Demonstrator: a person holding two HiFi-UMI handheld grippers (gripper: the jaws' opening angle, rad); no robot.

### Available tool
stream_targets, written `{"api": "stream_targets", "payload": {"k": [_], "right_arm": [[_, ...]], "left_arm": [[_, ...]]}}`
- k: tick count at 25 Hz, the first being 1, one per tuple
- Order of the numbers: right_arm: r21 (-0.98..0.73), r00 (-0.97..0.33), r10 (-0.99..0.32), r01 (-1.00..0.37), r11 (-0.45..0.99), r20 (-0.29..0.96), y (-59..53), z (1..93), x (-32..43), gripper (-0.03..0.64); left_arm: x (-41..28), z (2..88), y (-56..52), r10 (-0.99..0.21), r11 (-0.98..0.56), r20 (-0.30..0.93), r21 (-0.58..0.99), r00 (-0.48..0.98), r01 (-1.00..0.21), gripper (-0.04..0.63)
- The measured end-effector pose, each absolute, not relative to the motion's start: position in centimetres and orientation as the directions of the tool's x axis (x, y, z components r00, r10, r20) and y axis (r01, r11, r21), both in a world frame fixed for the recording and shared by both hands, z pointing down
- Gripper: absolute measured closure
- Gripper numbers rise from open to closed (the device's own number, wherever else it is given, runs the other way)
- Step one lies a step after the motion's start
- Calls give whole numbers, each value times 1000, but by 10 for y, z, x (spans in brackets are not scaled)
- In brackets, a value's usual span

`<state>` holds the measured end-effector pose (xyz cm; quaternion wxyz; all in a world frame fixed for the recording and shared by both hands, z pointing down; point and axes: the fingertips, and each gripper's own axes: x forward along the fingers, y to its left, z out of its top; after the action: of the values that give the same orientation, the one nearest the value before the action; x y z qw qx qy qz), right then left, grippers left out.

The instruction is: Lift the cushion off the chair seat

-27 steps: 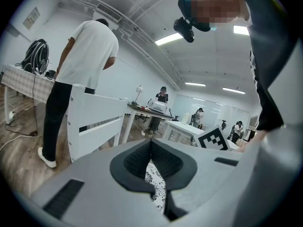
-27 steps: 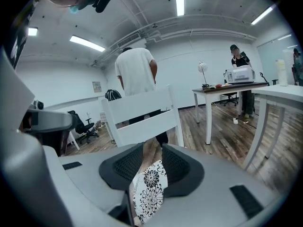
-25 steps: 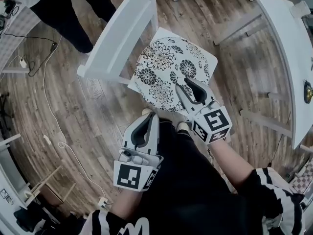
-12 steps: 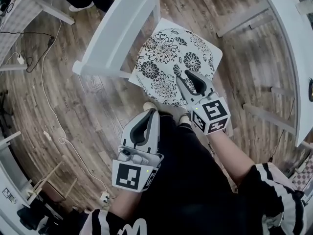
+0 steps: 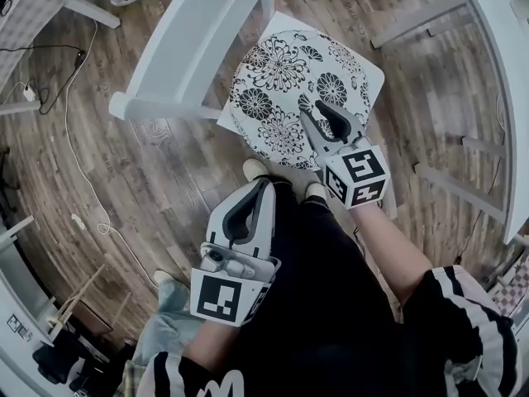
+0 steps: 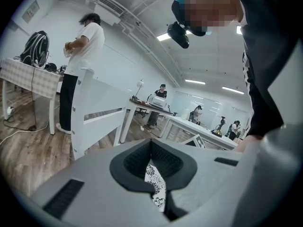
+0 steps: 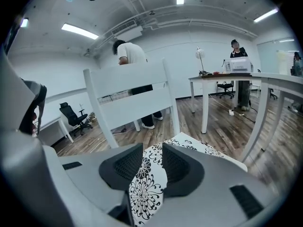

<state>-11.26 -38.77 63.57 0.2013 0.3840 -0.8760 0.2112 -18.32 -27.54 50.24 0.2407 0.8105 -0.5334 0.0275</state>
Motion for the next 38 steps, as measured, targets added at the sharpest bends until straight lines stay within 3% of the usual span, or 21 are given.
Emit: {"api": "stream_targets", "payload": {"k": [38], "right_arm": [[-142, -484, -524, -814, 563, 701, -427, 775, -108, 482]], "left_arm": [[-207, 546, -275, -835, -274, 355, 395, 421, -877, 594]]}}
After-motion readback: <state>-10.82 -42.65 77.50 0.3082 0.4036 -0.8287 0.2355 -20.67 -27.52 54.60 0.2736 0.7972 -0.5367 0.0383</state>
